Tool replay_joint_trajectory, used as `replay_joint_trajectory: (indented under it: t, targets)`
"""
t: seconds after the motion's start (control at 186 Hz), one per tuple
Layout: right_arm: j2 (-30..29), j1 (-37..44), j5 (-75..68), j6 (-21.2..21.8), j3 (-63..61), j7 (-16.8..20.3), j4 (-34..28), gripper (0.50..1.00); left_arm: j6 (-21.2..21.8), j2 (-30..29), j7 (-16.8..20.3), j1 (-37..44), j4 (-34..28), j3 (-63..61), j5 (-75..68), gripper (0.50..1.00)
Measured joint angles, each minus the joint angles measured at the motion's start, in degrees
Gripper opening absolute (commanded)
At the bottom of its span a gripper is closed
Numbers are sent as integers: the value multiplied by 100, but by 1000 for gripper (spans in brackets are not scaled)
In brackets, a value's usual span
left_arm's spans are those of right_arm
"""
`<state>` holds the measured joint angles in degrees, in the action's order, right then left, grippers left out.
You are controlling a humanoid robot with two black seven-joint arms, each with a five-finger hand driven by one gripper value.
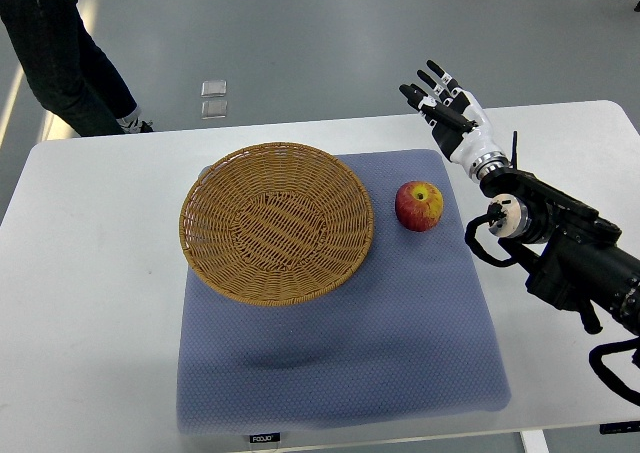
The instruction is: Place red apple in basket with right hand
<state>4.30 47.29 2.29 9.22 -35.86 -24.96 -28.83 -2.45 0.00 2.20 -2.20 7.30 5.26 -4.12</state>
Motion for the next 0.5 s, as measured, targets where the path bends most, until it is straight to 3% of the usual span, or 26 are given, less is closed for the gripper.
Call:
replay_joint_trajectory:
  t: [0.5]
  targets:
    - [9, 0, 0, 0, -18, 0, 0, 924, 0, 0, -36, -7, -17, -15, -2, 1000]
